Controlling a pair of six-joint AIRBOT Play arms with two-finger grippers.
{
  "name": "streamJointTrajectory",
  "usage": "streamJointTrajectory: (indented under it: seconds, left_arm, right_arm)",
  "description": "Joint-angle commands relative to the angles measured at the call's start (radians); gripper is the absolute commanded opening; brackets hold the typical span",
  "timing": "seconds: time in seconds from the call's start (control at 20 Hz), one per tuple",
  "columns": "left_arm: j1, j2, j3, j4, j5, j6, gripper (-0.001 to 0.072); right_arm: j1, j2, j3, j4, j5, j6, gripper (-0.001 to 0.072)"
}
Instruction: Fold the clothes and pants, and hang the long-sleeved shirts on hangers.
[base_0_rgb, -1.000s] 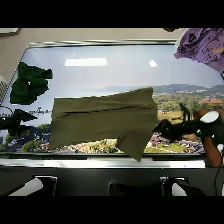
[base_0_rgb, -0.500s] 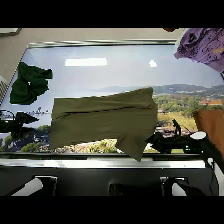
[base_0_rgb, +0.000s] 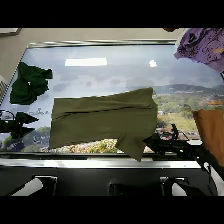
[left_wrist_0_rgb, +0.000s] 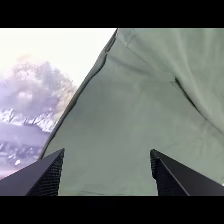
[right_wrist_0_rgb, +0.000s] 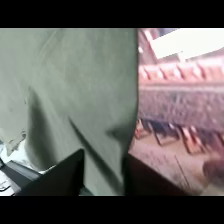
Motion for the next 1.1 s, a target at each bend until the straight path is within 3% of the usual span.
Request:
streamJointTrajectory:
  seconds: [0.0,0.05,0.15,0.5,1.05]
  left_arm:
    - [0.002,0.014,-0.008,0.064,-0.019,0.000,0.0609]
    - [0.004,0.034,-0.023,0.106,-0.022,0.000,0.0609]
    - [0.019,0.089,-0.079,0.150,-0.013,0.010,0.0609]
    - [0.031,0.134,-0.309,0.090,0.049,0.049,0.0609]
    - [0.027,0.052,-0.354,0.066,0.072,0.049,0.0593]
  right_arm:
    - [0.098,-0.043,-0.005,0.044,-0.019,-0.041,0.0142]
    - [0.134,-0.043,-0.005,0.053,-0.024,-0.043,0.0029]
    - [0.153,-0.043,-0.005,0.057,-0.028,-0.031,0.0029]
    - [0.149,0.036,-0.005,0.054,-0.037,0.006,0.0029]
    - [0.149,0.075,-0.005,0.052,-0.011,0.024,0.0029]
